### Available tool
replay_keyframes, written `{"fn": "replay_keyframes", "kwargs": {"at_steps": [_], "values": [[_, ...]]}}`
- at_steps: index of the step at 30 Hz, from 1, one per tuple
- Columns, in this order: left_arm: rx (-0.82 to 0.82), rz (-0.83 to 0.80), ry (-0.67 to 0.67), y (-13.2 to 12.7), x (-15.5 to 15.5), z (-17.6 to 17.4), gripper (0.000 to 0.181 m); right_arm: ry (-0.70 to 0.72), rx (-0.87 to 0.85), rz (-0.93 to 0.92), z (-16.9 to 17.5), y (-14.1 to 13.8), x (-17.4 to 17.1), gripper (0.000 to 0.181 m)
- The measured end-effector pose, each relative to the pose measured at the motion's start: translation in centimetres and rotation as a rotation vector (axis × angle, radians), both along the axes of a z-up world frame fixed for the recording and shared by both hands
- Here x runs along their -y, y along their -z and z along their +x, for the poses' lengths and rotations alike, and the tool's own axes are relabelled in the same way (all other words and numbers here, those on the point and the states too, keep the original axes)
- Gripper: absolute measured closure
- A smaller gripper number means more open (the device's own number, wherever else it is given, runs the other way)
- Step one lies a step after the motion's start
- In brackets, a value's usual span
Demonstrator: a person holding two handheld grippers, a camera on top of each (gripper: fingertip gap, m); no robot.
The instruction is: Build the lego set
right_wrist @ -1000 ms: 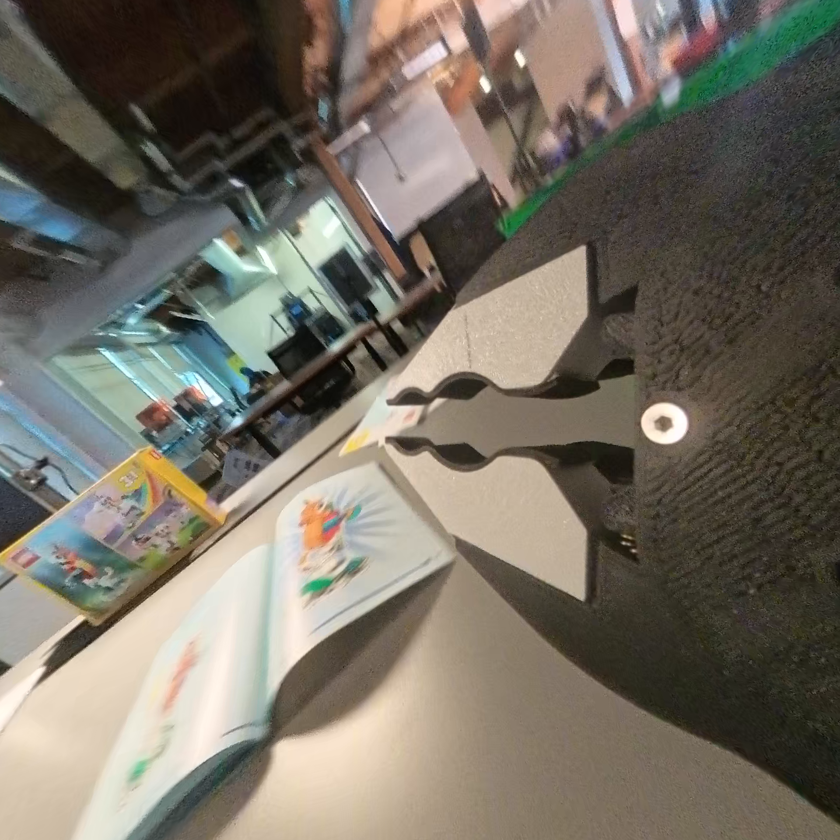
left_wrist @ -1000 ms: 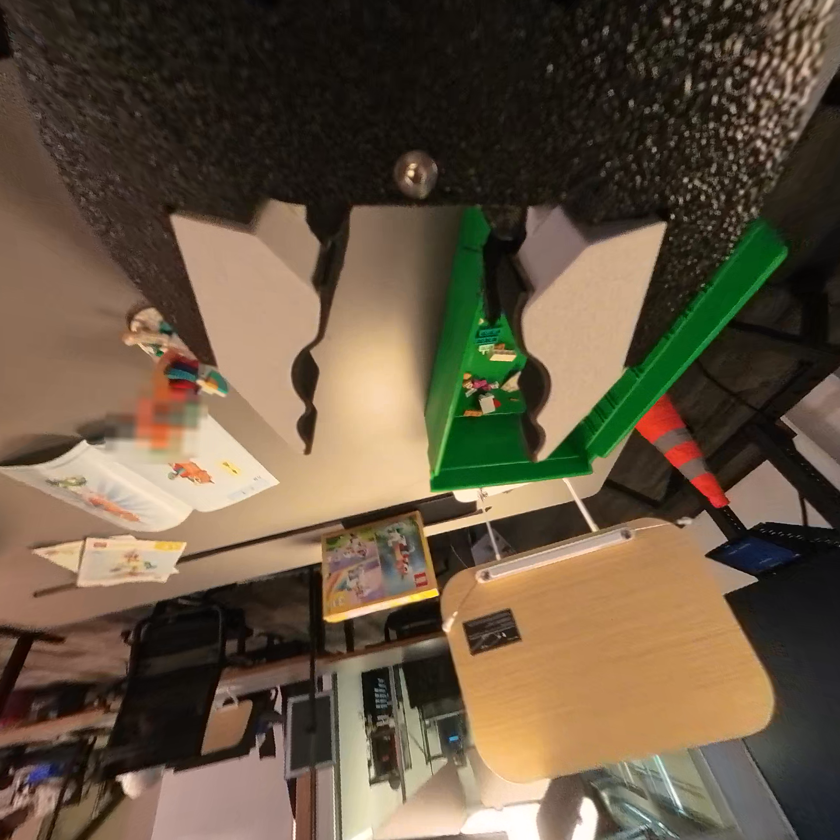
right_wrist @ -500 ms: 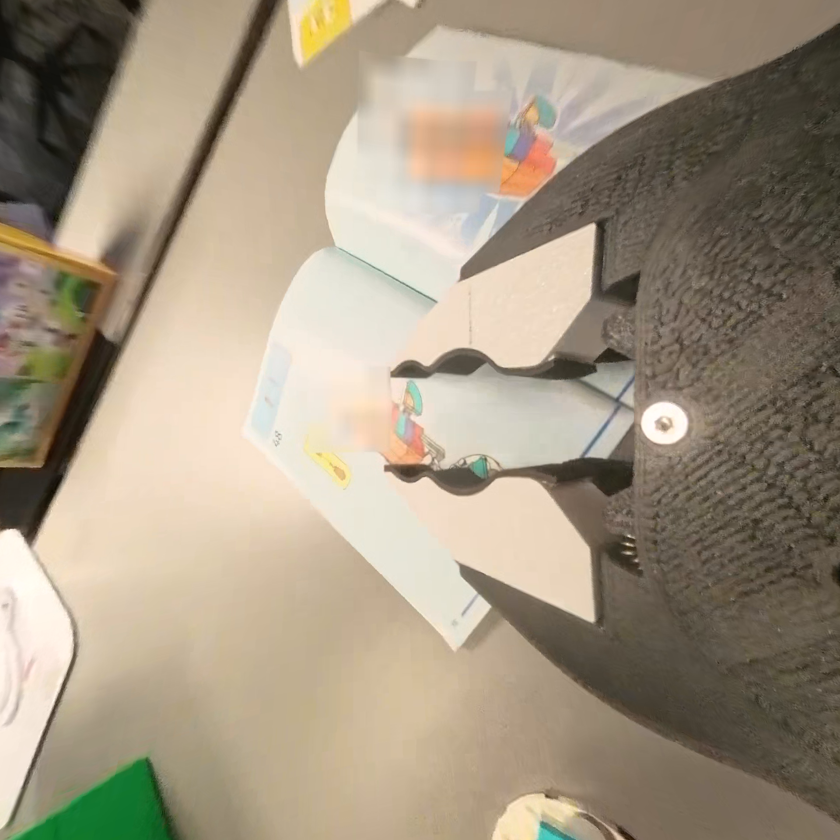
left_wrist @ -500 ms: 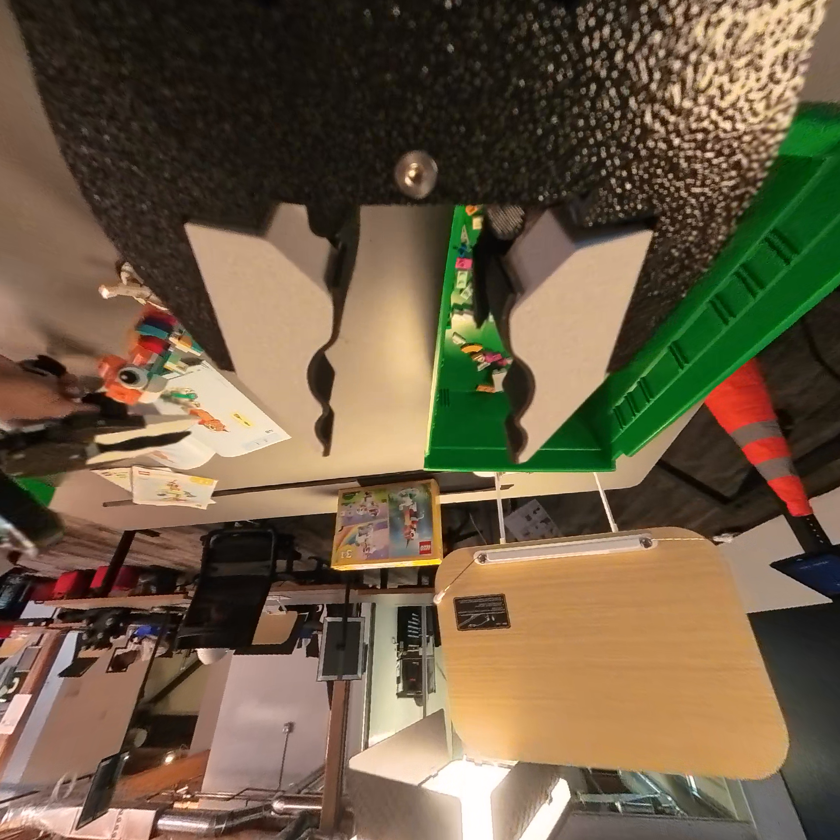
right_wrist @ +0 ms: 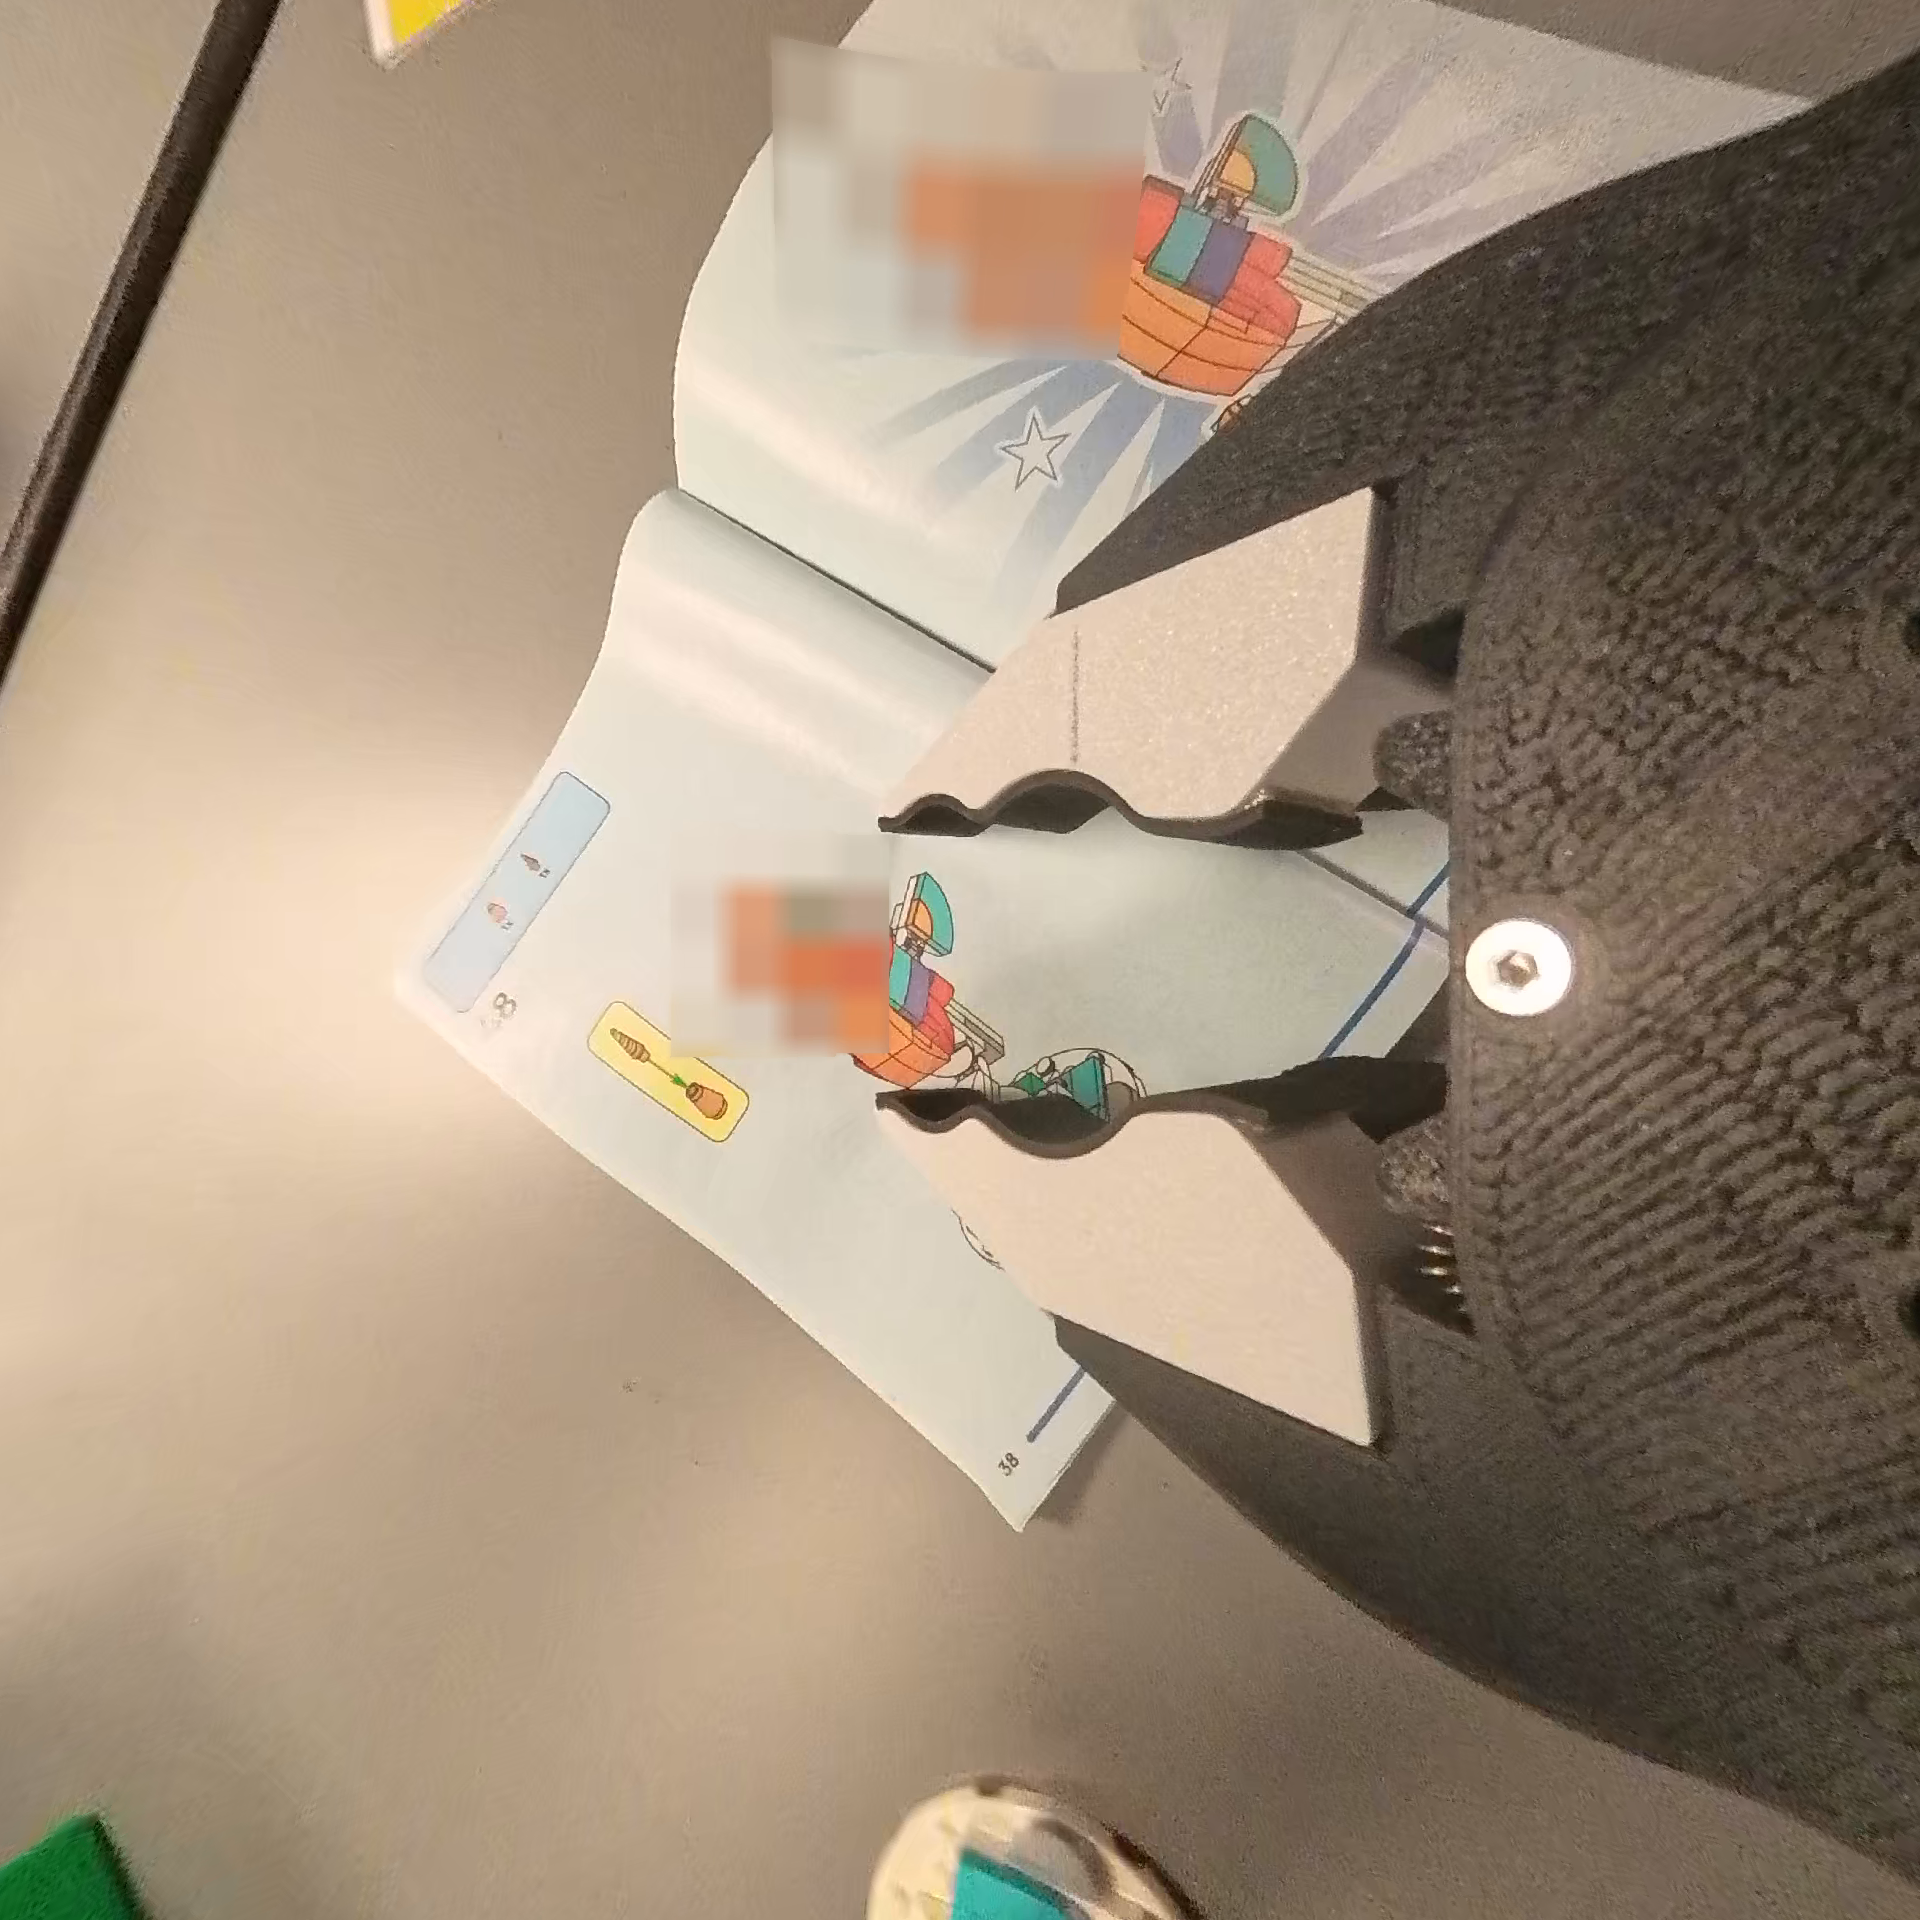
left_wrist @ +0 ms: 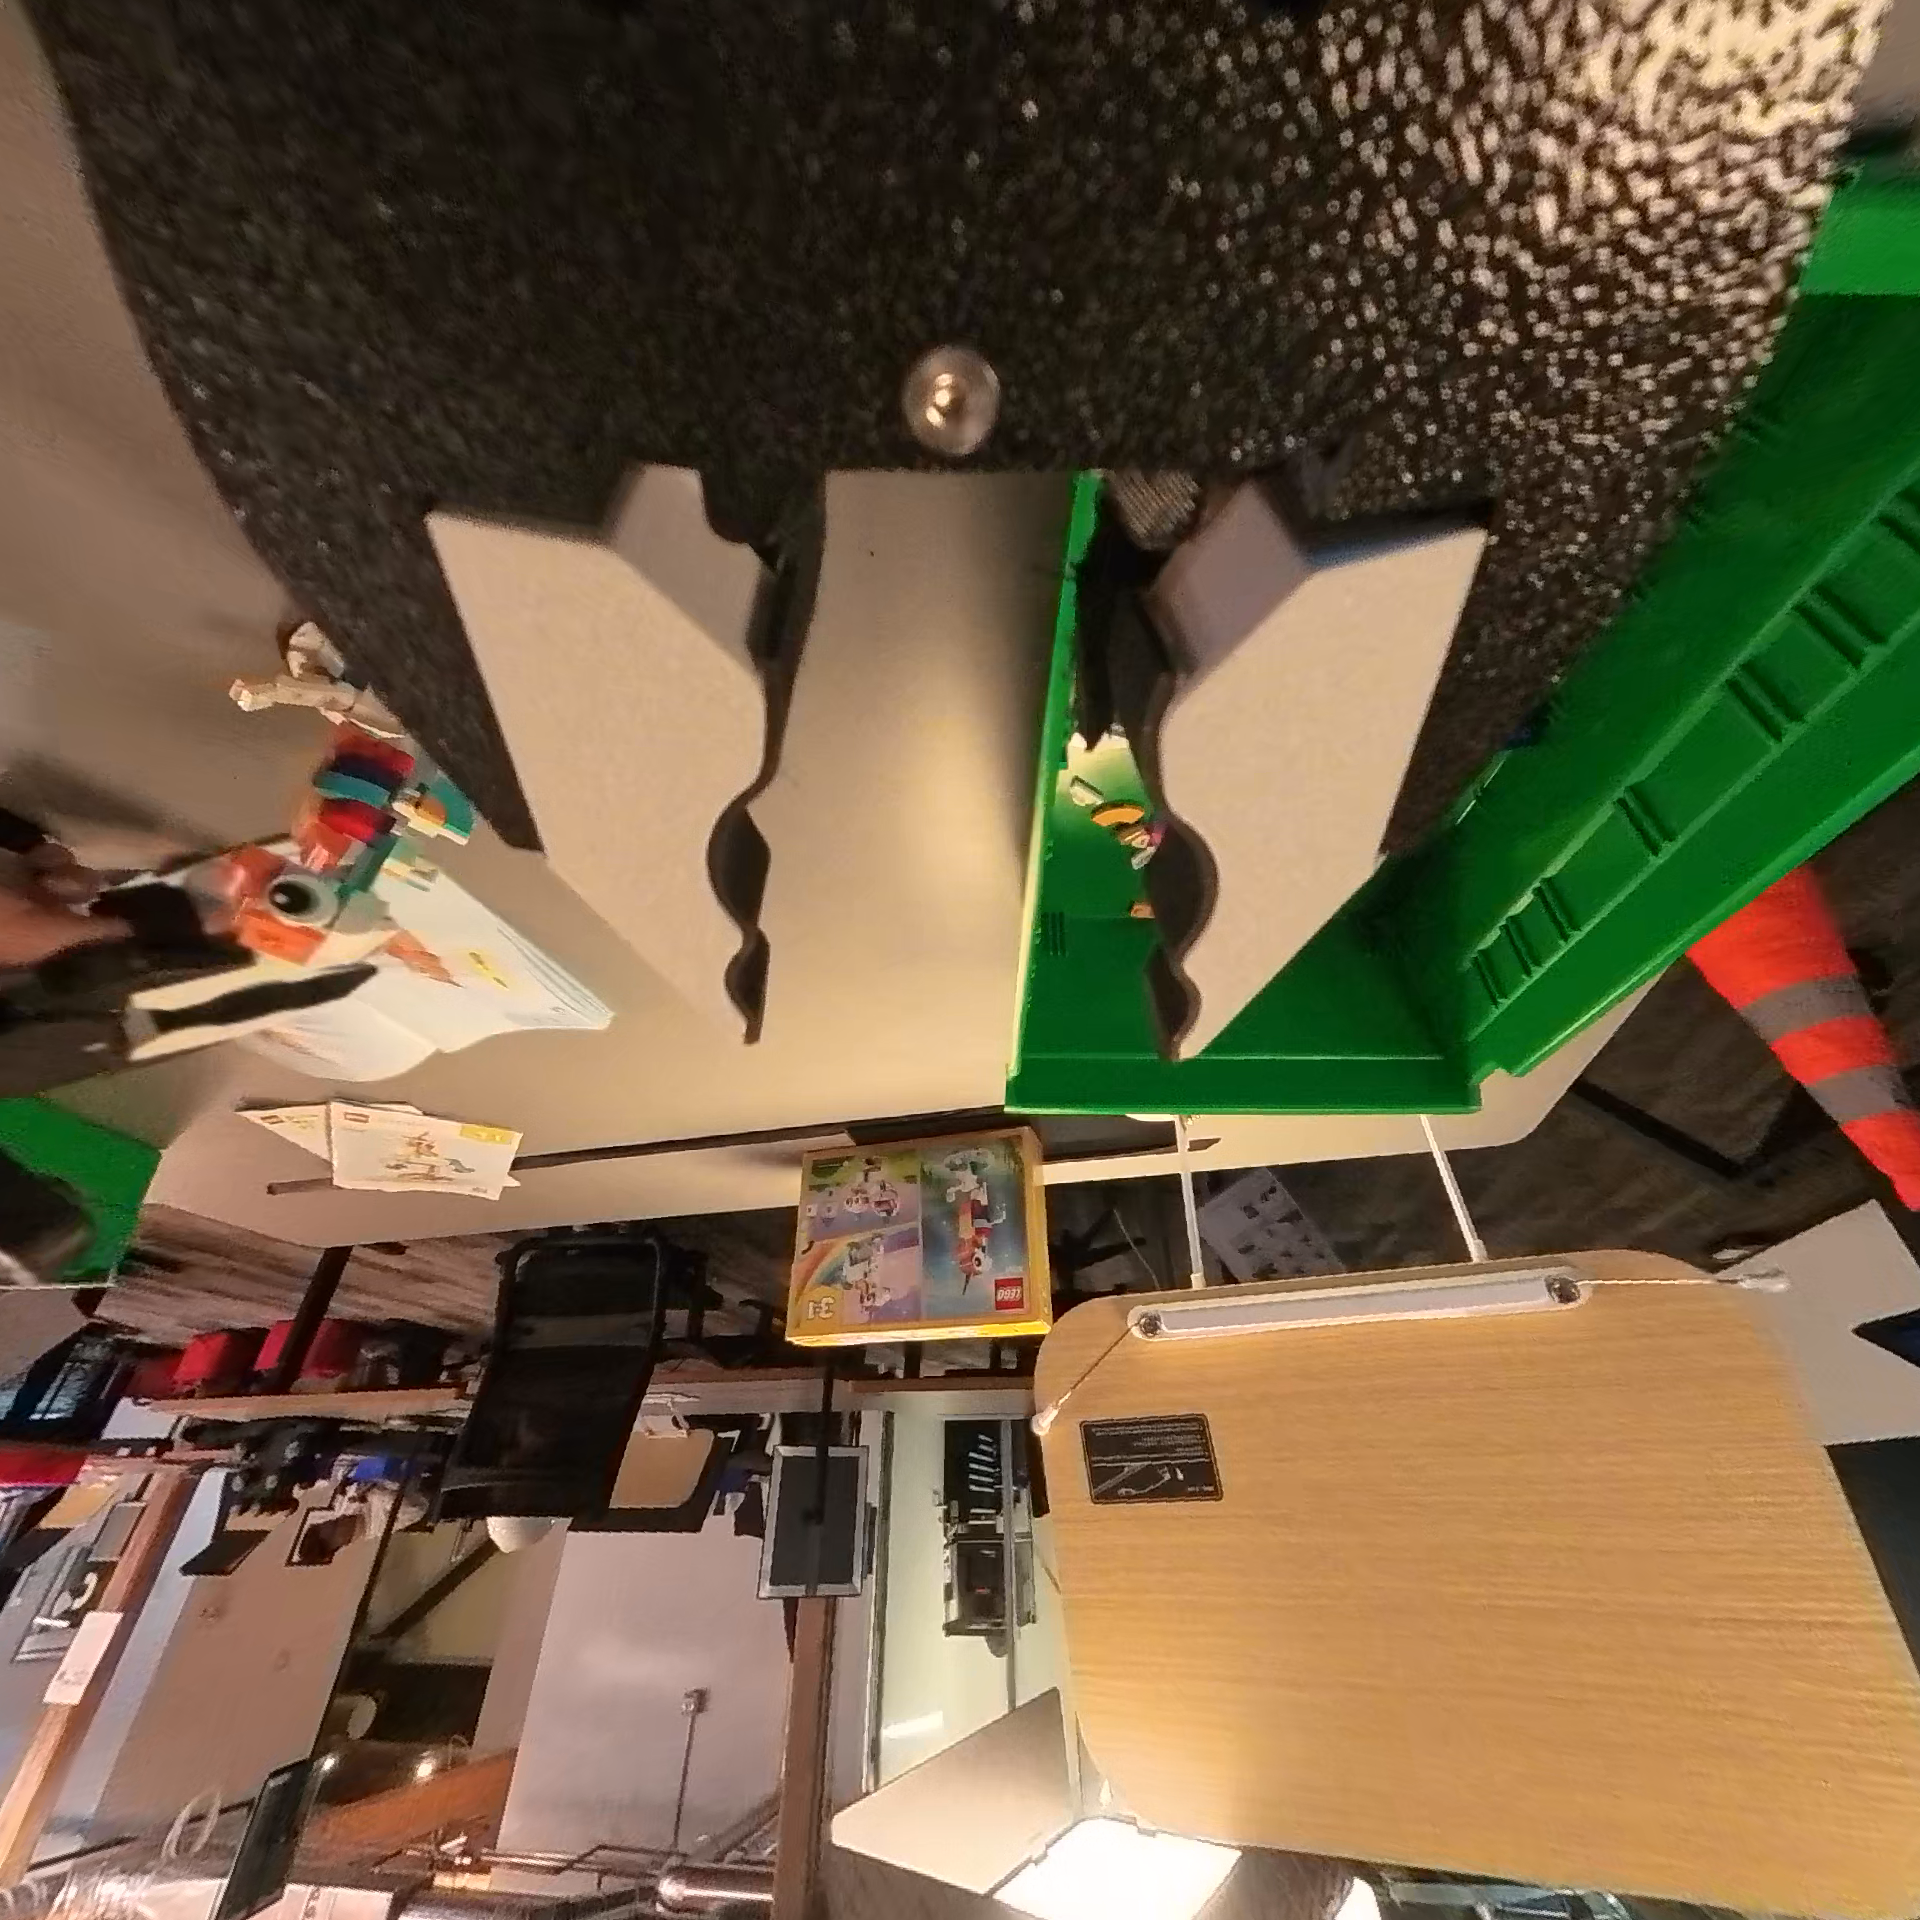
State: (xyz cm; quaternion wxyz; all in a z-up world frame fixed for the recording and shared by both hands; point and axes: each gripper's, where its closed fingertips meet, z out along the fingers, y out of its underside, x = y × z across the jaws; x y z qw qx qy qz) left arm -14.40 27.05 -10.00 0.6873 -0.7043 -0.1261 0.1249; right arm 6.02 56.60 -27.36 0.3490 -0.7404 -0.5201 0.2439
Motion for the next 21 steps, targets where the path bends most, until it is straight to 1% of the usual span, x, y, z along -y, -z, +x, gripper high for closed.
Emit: {"fn": "replay_keyframes", "kwargs": {"at_steps": [7, 10, 12, 13, 15, 17, 18, 19, 21], "values": [[-0.007, 0.008, -0.012, -1.0, 0.1, 0.7, 0.109, 0.015, 0.004, 0.003, 4.9, 0.0, 2.7, 0.134], [-0.026, 0.012, -0.023, -1.7, 0.2, 1.1, 0.109, 0.003, 0.007, 0.003, 5.7, -0.1, 3.3, 0.134], [-0.031, 0.000, -0.021, -1.7, 0.3, 1.2, 0.110, -0.023, -0.003, 0.033, 5.6, -0.6, 3.5, 0.136], [-0.026, -0.014, -0.016, -1.5, 0.4, 1.3, 0.110, -0.011, -0.063, 0.084, 5.2, -1.9, 3.4, 0.137], [-0.002, -0.031, -0.038, -1.4, 1.1, 0.5, 0.110, 0.022, -0.274, 0.232, 4.4, -6.5, 3.2, 0.138], [0.011, -0.020, -0.126, -1.7, 2.7, -1.5, 0.112, 0.041, -0.480, 0.372, 4.3, -11.2, 3.5, 0.143], [0.012, -0.008, -0.162, -2.1, 3.5, -2.5, 0.114, 0.049, -0.563, 0.434, 4.3, -13.0, 3.7, 0.146], [0.014, 0.005, -0.186, -2.5, 4.2, -3.4, 0.115, 0.057, -0.628, 0.501, 4.5, -14.4, 4.0, 0.149], [0.008, 0.009, -0.225, -3.2, 5.4, -5.4, 0.117, 0.105, -0.713, 0.645, 4.9, -16.2, 4.1, 0.158]]}}
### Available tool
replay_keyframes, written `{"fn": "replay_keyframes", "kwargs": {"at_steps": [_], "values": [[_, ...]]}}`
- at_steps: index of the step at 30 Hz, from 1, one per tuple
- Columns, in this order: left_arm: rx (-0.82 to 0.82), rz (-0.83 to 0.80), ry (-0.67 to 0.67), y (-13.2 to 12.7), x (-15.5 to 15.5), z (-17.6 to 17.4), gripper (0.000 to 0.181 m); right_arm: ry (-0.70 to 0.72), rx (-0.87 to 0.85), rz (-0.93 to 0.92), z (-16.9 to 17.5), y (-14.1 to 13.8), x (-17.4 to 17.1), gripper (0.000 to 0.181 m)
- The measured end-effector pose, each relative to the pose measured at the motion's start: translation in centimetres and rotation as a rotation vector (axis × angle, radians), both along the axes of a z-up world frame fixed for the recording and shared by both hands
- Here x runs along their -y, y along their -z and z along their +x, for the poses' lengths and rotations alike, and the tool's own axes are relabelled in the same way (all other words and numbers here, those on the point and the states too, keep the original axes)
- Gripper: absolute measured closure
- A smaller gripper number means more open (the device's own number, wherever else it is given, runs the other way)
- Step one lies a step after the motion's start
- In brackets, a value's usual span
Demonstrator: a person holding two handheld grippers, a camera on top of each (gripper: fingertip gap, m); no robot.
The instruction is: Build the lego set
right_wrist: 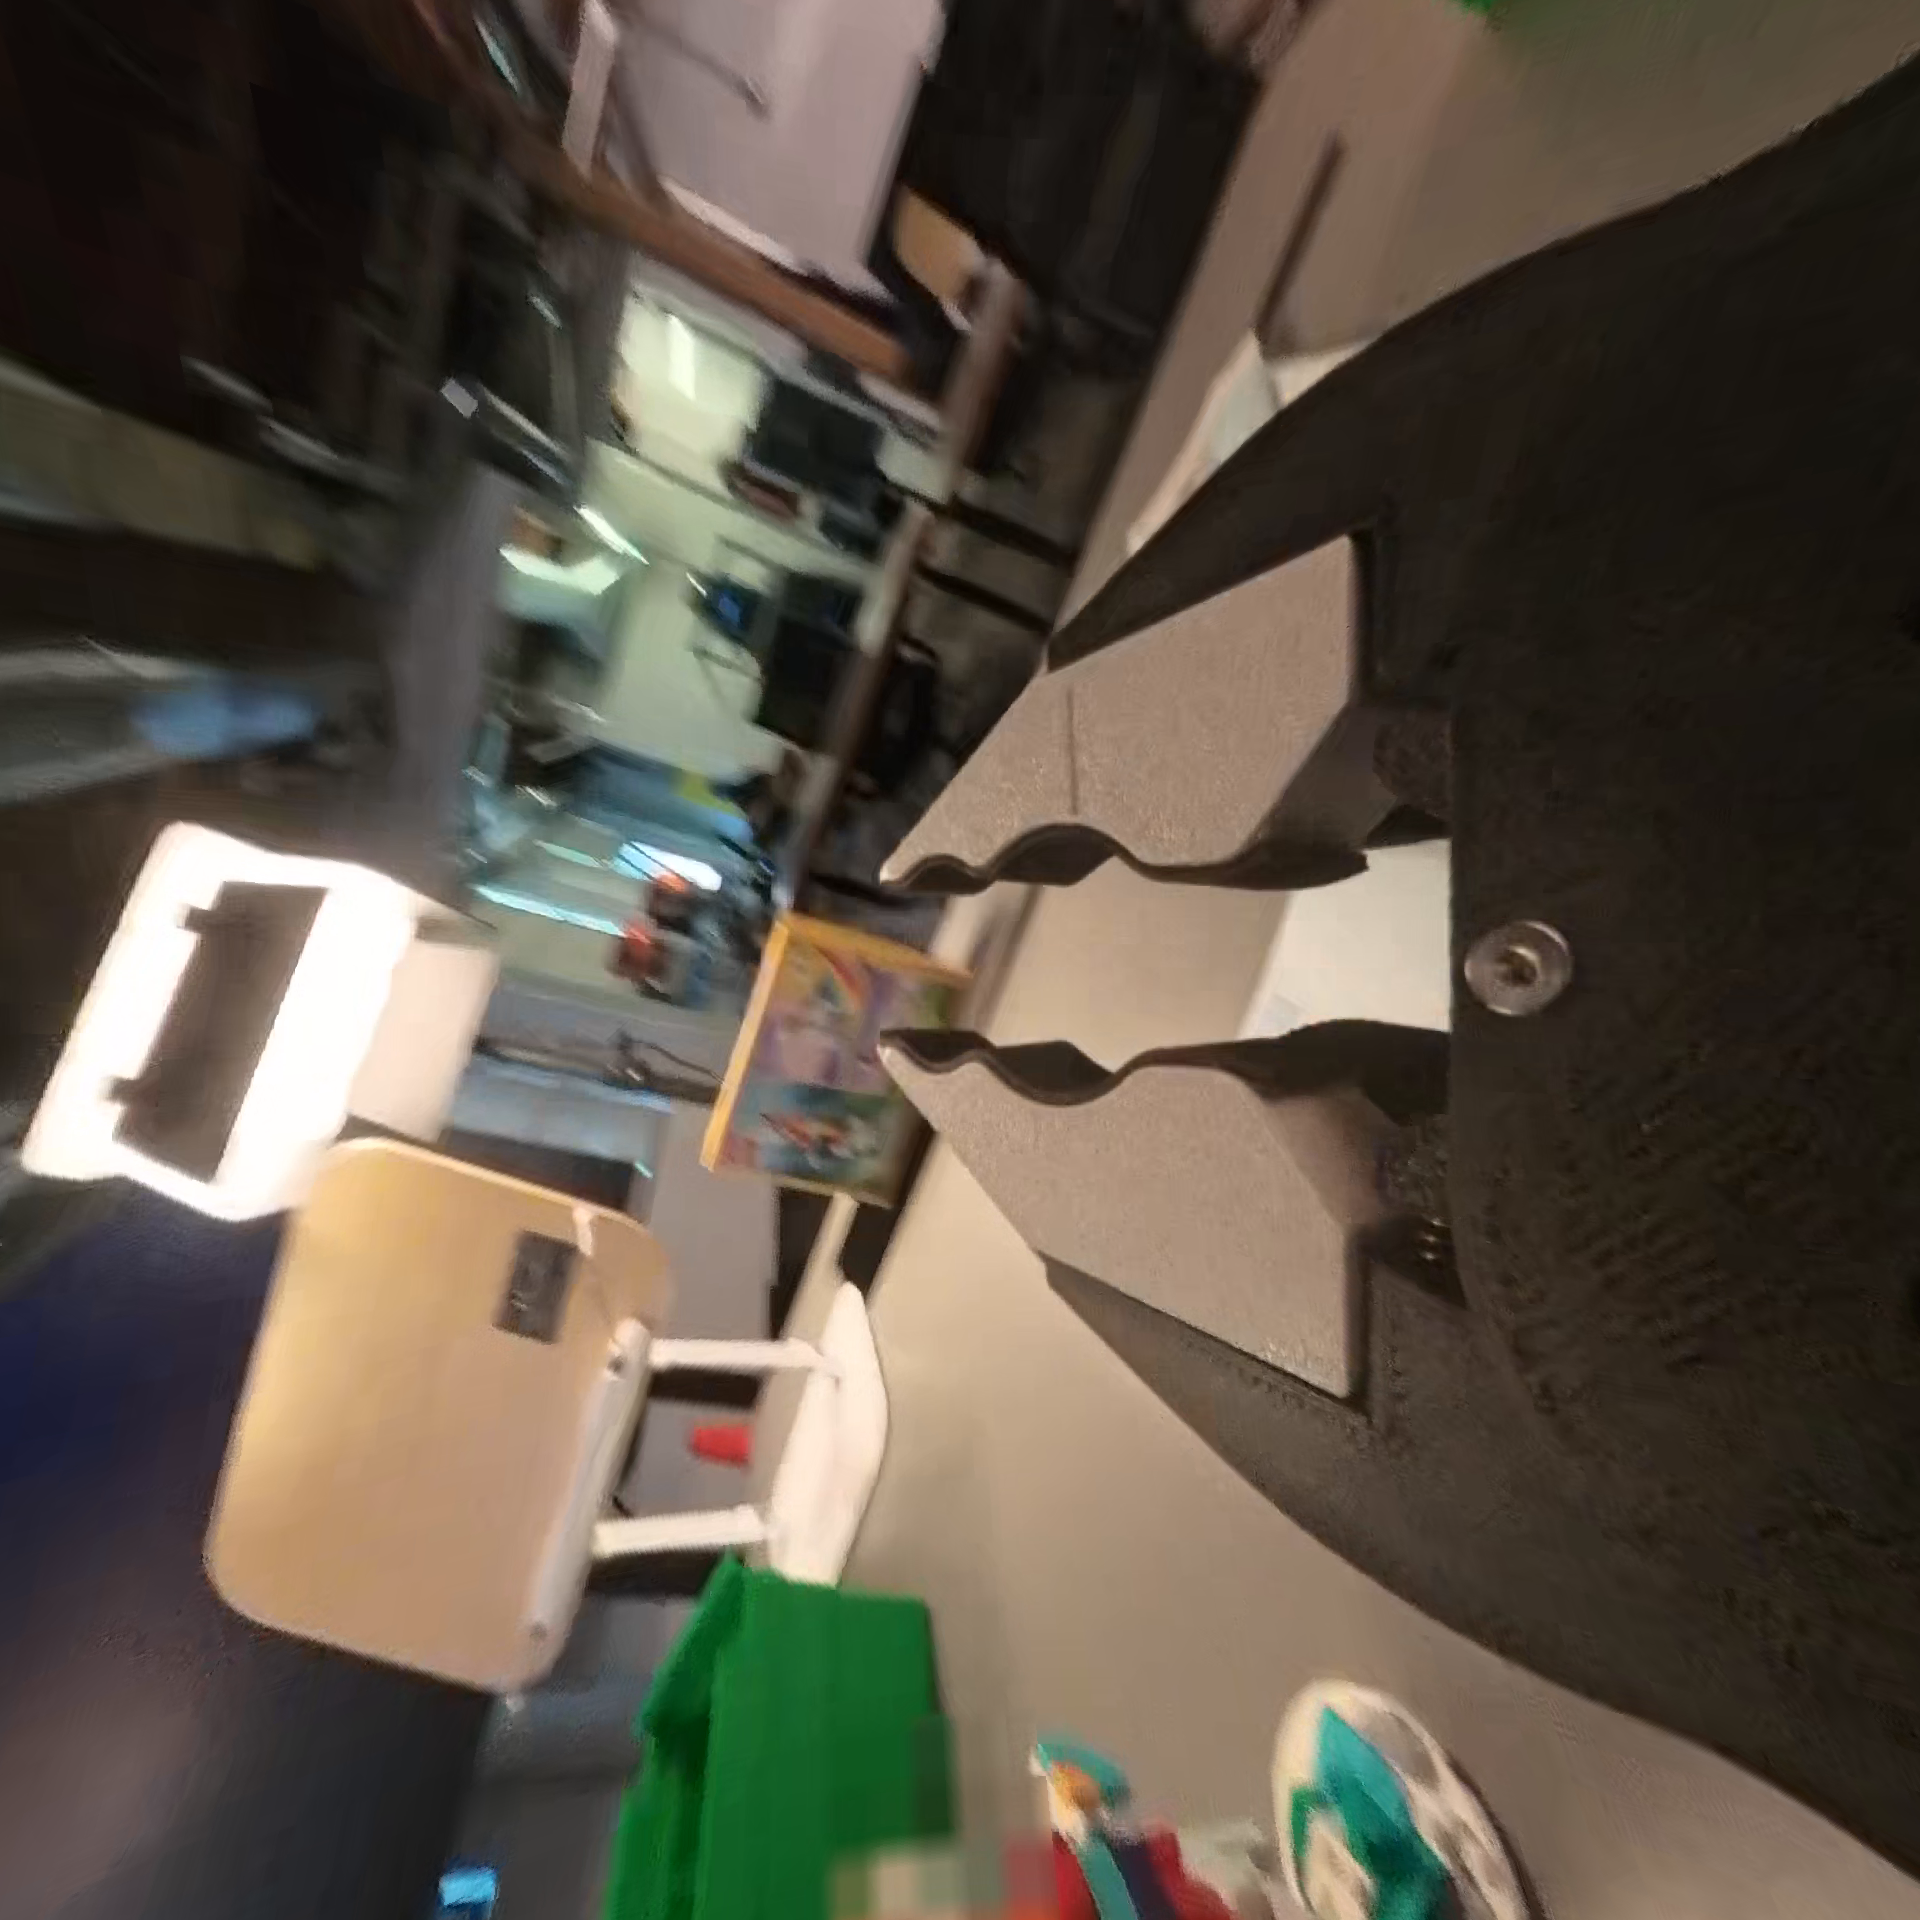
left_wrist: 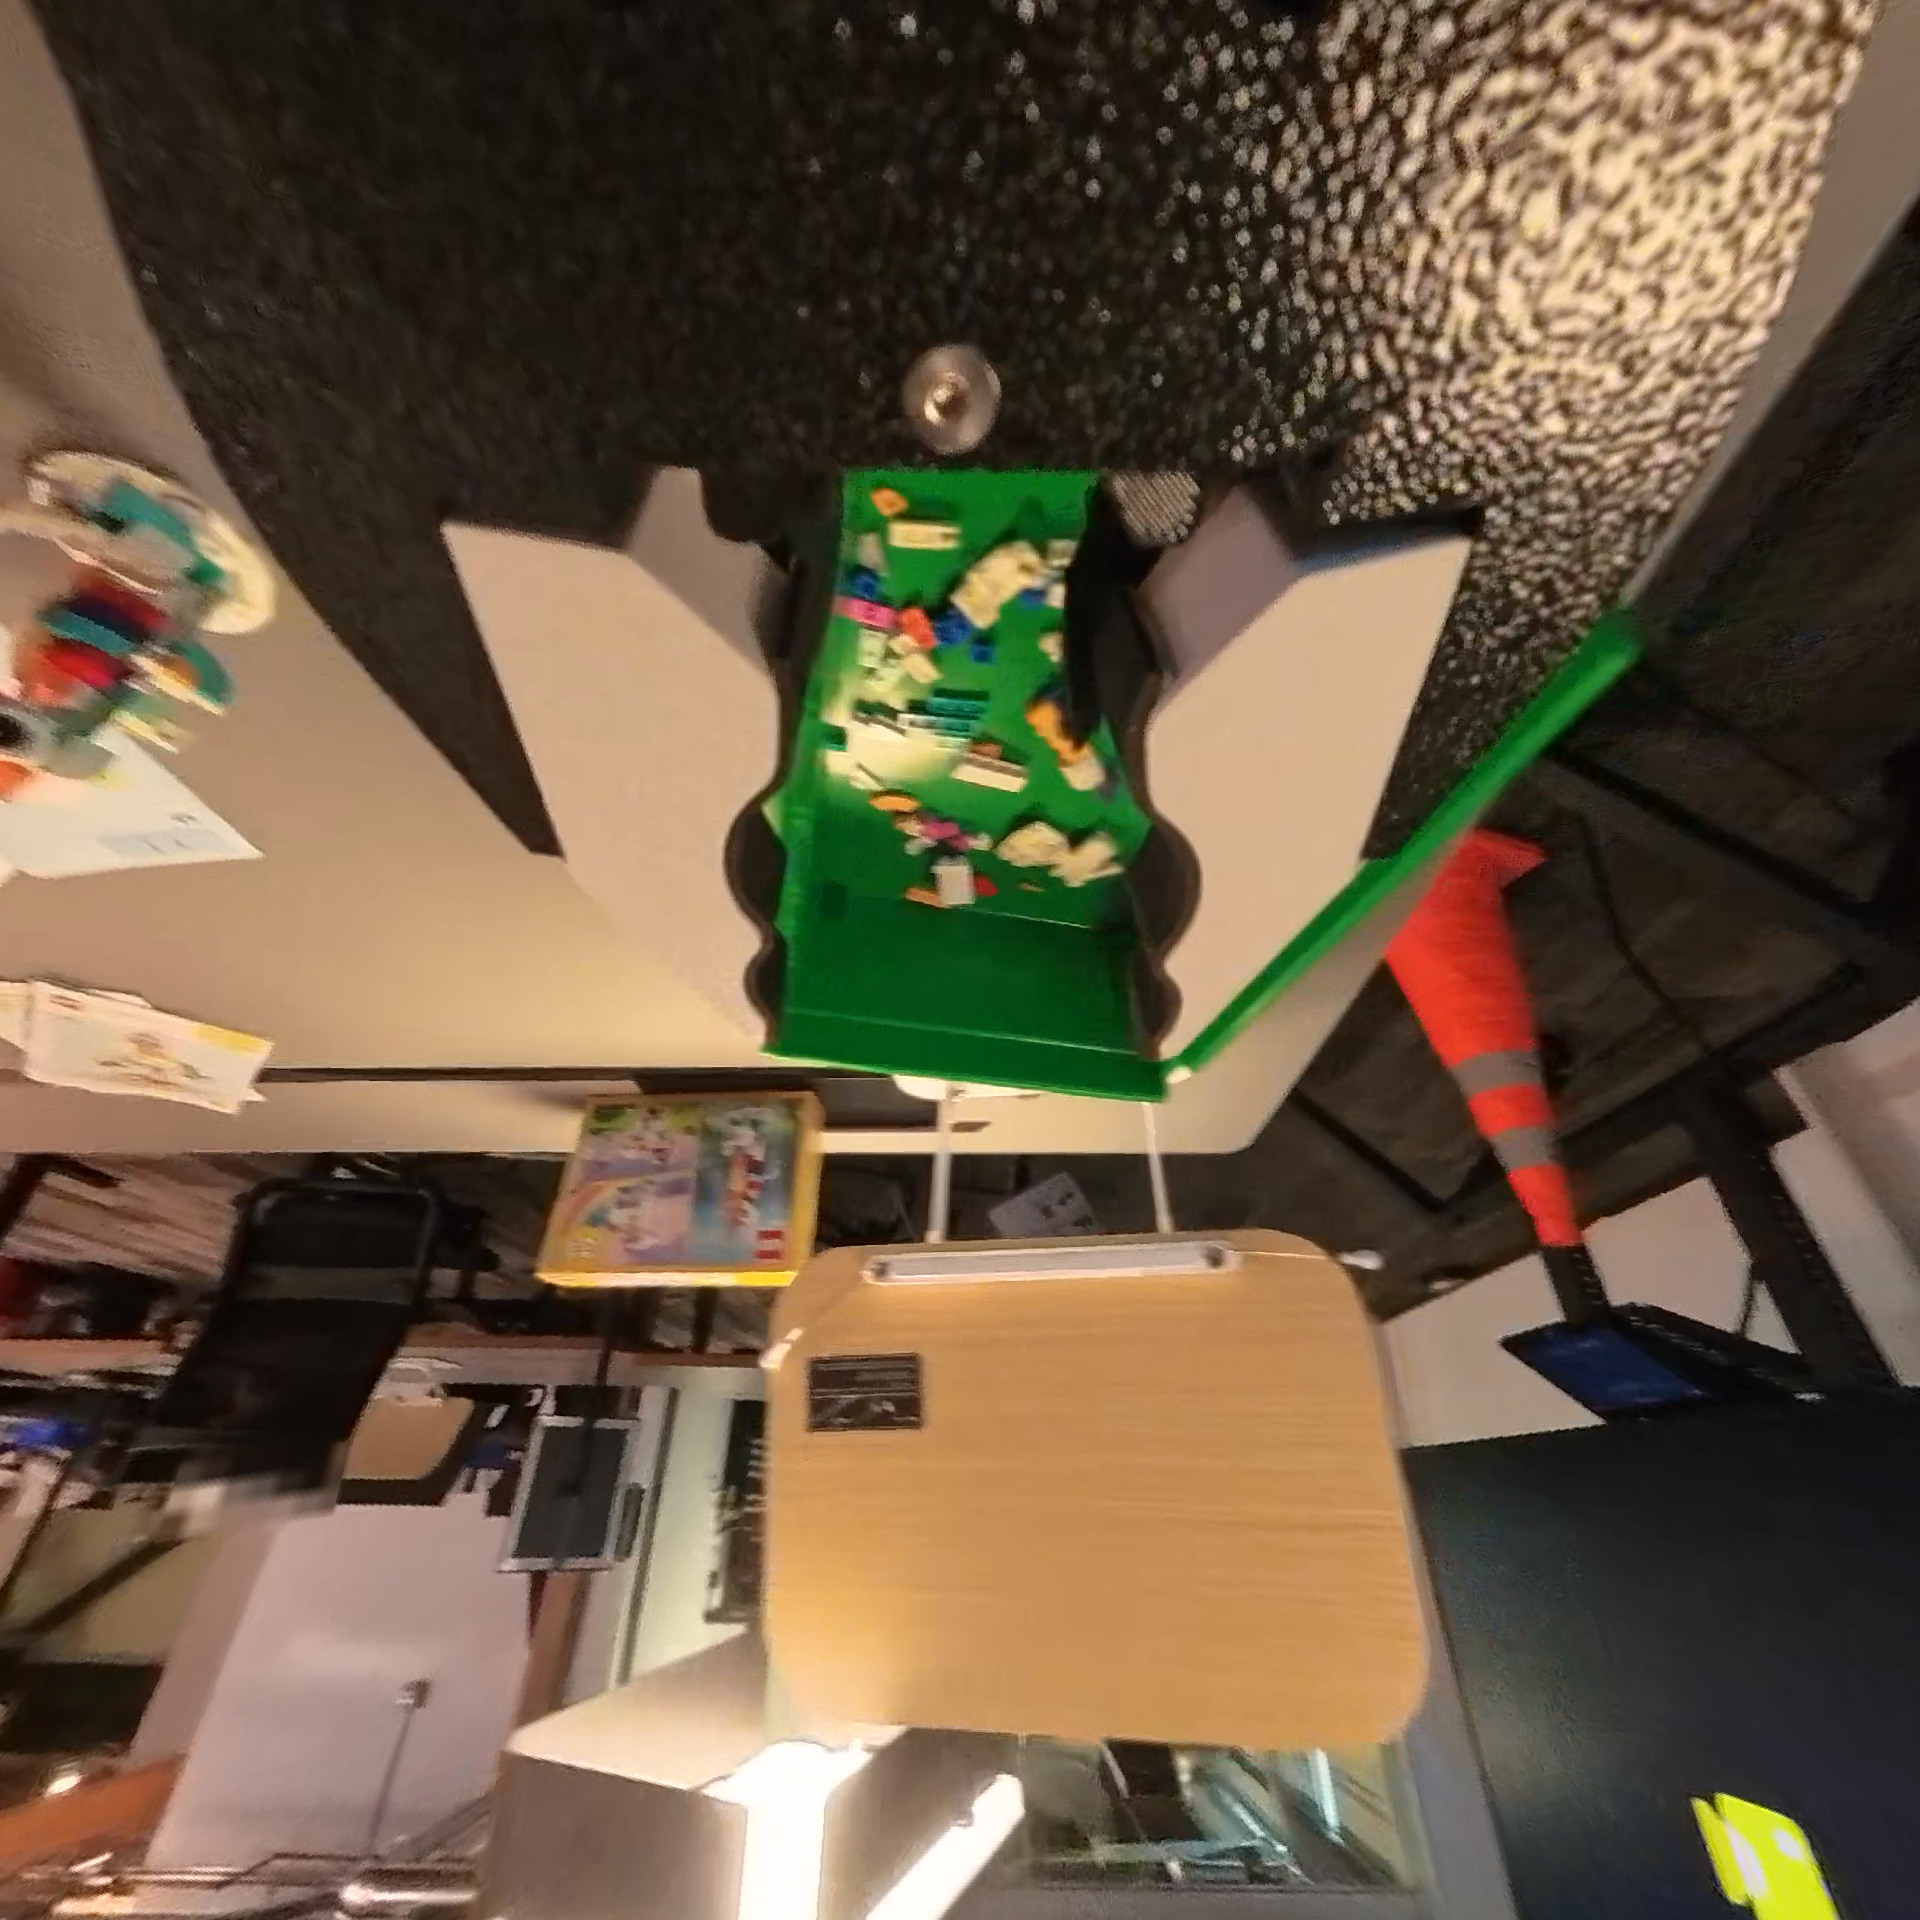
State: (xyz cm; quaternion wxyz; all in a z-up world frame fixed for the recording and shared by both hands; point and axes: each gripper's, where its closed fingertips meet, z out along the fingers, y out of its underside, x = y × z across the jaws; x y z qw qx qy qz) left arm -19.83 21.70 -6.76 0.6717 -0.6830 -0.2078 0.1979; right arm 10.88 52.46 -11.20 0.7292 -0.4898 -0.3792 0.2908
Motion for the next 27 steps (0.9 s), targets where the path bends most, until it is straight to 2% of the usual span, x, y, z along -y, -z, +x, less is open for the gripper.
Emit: {"fn": "replay_keyframes", "kwargs": {"at_steps": [3, 7, 12, 15, 19, 21, 24, 27], "values": [[-0.014, -0.064, 0.000, -0.5, 0.1, -3.0, 0.121, 0.036, -0.070, 0.133, -0.7, -0.6, 1.3, 0.161], [-0.009, -0.216, 0.184, 0.2, -3.4, -5.6, 0.135, 0.036, -0.035, 0.165, -2.9, 1.1, 2.2, 0.161], [0.166, -0.526, 0.452, 6.2, -9.0, -8.1, 0.146, 0.043, 0.022, 0.167, -4.3, 2.5, 1.7, 0.161], [0.228, -0.665, 0.537, 9.4, -11.4, -9.5, 0.148, 0.064, 0.042, 0.159, -4.3, 3.0, 1.0, 0.161], [0.426, -0.753, 0.653, 12.3, -13.8, -9.5, 0.148, 0.089, 0.038, 0.143, -3.9, 3.1, 0.5, 0.161], [0.411, -0.840, 0.632, 13.9, -14.2, -10.6, 0.148, 0.099, 0.041, 0.136, -3.9, 3.2, 0.3, 0.161], [0.273, -0.998, 0.588, 16.1, -14.3, -12.8, 0.161, 0.107, 0.055, 0.131, -4.0, 3.5, 0.1, 0.162], [0.192, -1.105, 0.629, 17.8, -14.3, -12.9, 0.171, 0.107, 0.072, 0.138, -4.2, 3.7, 0.1, 0.162]]}}
